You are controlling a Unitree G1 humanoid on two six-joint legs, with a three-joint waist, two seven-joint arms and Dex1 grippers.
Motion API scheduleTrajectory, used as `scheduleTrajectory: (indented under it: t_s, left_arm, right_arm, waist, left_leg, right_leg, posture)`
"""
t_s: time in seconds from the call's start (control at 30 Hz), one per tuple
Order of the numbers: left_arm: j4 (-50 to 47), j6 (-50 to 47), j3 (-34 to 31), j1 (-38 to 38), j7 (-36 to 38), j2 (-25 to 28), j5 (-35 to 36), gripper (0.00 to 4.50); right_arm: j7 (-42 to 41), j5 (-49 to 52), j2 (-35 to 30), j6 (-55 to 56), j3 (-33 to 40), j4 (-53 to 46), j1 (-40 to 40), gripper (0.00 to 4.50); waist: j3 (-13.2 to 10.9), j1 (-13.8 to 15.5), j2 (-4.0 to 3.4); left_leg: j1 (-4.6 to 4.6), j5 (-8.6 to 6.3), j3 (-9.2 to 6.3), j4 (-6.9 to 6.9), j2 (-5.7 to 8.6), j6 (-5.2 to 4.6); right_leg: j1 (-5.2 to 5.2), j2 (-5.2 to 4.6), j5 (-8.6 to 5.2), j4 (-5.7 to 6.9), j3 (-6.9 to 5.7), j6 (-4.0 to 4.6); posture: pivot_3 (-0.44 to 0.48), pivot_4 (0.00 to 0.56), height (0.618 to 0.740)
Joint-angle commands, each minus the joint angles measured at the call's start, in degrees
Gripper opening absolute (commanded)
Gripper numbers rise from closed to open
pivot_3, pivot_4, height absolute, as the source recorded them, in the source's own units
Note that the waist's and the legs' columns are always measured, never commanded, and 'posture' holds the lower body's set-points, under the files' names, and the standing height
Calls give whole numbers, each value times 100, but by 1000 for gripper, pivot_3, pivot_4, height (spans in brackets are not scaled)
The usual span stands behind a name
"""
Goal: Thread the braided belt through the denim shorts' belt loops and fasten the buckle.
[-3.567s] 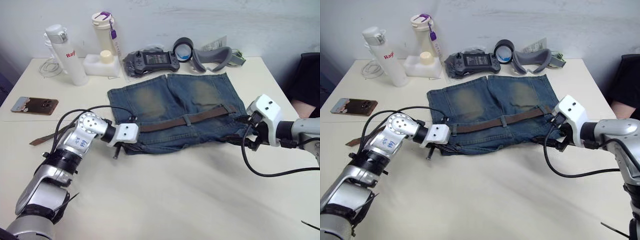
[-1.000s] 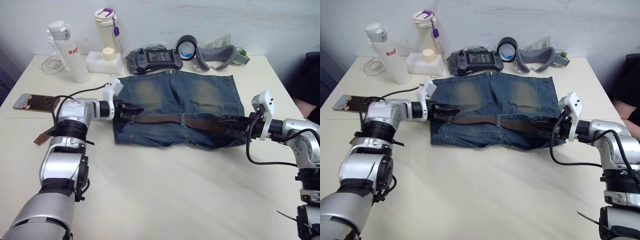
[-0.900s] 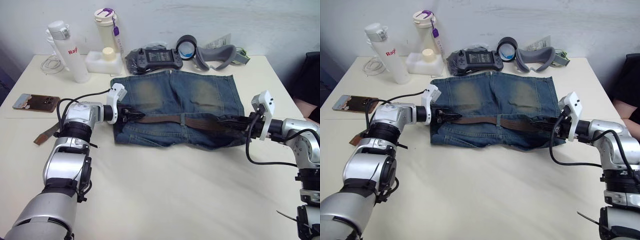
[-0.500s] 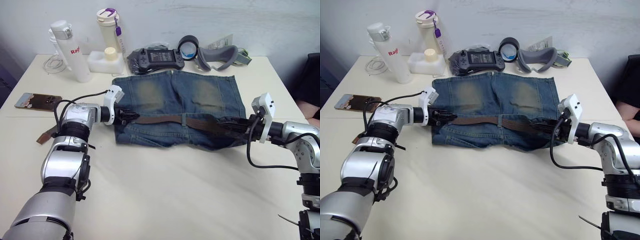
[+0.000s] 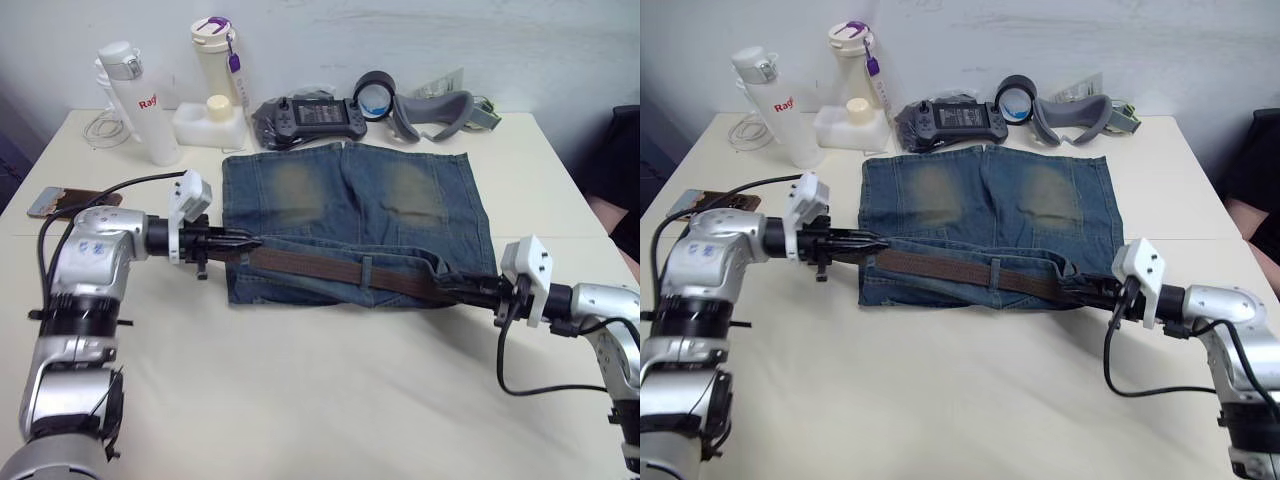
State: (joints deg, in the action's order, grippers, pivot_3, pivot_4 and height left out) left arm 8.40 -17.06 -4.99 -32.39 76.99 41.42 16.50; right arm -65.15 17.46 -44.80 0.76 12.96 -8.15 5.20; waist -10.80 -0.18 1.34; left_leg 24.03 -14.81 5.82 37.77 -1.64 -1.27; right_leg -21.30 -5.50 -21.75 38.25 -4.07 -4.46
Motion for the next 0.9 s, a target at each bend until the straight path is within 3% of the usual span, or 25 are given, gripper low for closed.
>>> scheduleTrajectory:
  t_s: [0.03, 0.17, 0.3, 0.47, 0.5, 0.53, 0.57, 0.6, 0.77, 0.83, 0.9]
  left_arm:
    - [-1051, 1743, -285, 1103, 151, 23, 46, 0]
    - [-1576, 3026, -382, 2298, 10, -98, 60, 0]
    - [-1629, 4507, -332, 3401, 172, -45, -28, 0]
    - [-921, 5938, -312, 3889, 160, 164, -218, 0]
    - [-755, 6117, -274, 3960, 132, 195, -267, 0]
    - [-665, 6139, -169, 4014, 192, 249, -171, 693]
    - [-619, 6121, -102, 4041, 203, 283, -62, 930]
    - [-619, 5980, -45, 4060, 213, 320, 76, 1119]
    - [-1159, 3757, 48, 4196, 213, 811, 1142, 3332]
    - [-1655, 2240, -119, 4278, -79, 1141, 1992, 4209]
    - [-2030, 407, -475, 4443, -291, 1651, 3350, 4396]
  right_arm:
    - [178, -516, 205, 2479, 647, 16, -712, 346]
    - [25, -425, 318, 4290, 871, 438, -1765, 346]
    - [225, -560, 283, 5601, 940, 1176, -2398, 346]
    - [631, -750, 241, 6435, 851, 1794, -2880, 346]
    - [706, -710, 222, 6624, 828, 1880, -2953, 846]
    - [769, -713, 166, 6715, 795, 1967, -2978, 1397]
    - [835, -723, 105, 6797, 774, 2066, -2971, 1736]
    - [880, -732, 35, 6859, 757, 2176, -2952, 2077]
    - [1145, -721, -450, 7121, 802, 3159, -2787, 4467]
    - [1292, -692, -678, 7051, 926, 3828, -2529, 4500]
    - [1518, -669, -915, 6779, 1072, 4463, -2071, 4500]
  waist:
    - [0, 2, 0]
    - [0, 37, 0]
    - [-1, -11, -6]
    - [6, -13, -18]
    - [10, -11, -24]
    - [11, -11, -27]
    - [11, -13, -27]
    - [11, -18, -27]
    - [11, -21, -27]
    - [10, -21, -29]
    - [8, -41, -31]
  left_leg:
    - [-1, -1, 0, -3, 0, 0]
    - [-10, -4, -18, 0, 1, -4]
    - [-157, -46, -13, -66, 2, -22]
    - [-192, -72, -12, -78, -8, -9]
    - [-192, -72, -12, -79, -8, -9]
    - [-192, -72, -12, -79, -8, -9]
    - [-192, -72, -12, -80, -8, -10]
    - [-192, -73, -11, -79, -8, -11]
    - [-193, -76, -14, -74, -8, -15]
    - [-192, -76, -16, -75, -9, -15]
    - [-191, -74, -18, -74, -9, -15]
  right_leg:
    - [3, 0, 0, -16, -1, 0]
    - [31, -2, 0, -30, -16, 0]
    - [174, -5, 0, -94, -12, 0]
    - [200, 2, -5, -108, -6, 8]
    - [201, 2, -5, -109, -6, 8]
    - [201, 2, -5, -111, -6, 8]
    - [202, 2, -5, -113, -6, 8]
    - [202, 2, -5, -113, -6, 8]
    - [202, -3, -5, -106, -3, 8]
    - [201, -2, -7, -105, -3, 12]
    - [202, -2, -7, -107, -4, 12]
  posture:
    - [0, 150, 731]
    - [0, 150, 731]
    - [0, 150, 731]
    - [0, 150, 731]
    - [0, 150, 731]
    - [0, 150, 731]
    - [0, 150, 731]
    - [0, 150, 731]
    - [0, 150, 731]
    - [0, 150, 731]
    - [0, 150, 731]
